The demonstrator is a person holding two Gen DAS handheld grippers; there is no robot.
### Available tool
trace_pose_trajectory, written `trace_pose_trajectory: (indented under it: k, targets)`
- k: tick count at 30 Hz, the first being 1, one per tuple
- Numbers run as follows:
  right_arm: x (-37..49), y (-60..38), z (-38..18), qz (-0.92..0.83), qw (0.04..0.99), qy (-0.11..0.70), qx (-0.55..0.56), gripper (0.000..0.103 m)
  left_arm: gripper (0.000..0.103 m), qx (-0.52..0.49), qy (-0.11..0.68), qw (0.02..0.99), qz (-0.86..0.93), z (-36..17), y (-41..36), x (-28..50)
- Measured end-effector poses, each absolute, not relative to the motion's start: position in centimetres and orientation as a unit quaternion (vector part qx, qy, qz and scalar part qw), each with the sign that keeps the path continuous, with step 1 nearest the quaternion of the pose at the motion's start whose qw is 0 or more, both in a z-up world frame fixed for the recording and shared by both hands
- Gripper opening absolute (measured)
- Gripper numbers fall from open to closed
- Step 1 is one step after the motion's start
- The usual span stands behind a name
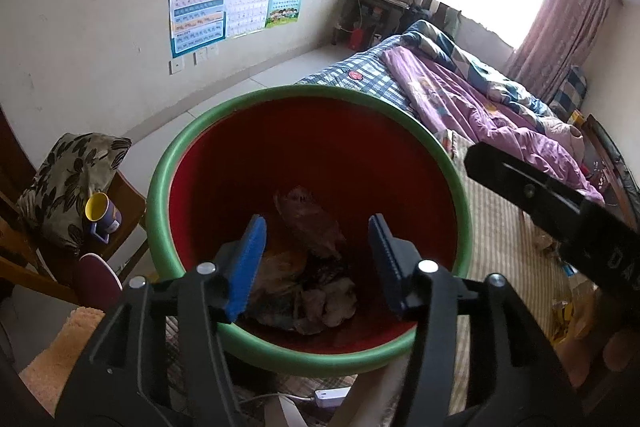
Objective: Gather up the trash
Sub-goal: 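Open both grippers over the red bucket to drop the paper and cup, then grasp the white milk carton with the right gripper while the left gripper approaches the yellow wrapper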
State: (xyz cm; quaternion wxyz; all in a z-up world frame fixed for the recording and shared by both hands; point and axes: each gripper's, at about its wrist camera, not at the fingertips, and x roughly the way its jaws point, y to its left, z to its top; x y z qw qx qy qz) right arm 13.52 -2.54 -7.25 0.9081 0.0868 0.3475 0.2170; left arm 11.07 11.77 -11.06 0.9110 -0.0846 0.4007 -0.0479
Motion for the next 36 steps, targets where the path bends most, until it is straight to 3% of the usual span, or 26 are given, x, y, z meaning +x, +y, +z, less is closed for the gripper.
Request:
trace_pose_trajectory:
  k: [15,22,36]
  targets:
    - [8.7,-7.2,-4.3,0.220,0.912,0.324,0.123,0.046,0.052,-0.075,0.384,0.920,-0.019,-9.9,11.3,8.3]
    - [5.0,-12.1,-3.2,0.198,0.917,0.315,0.142,0.051,0.056,-0.075,0.375,0.924,-0.022,-8.6,8.8,5.2]
    - [-0.3,-25.4,-7.2,0.070,0.920,0.354,0.152,0.051,0.060,-0.048,0.371,0.921,-0.108,-6.9,-0.2,1.5]
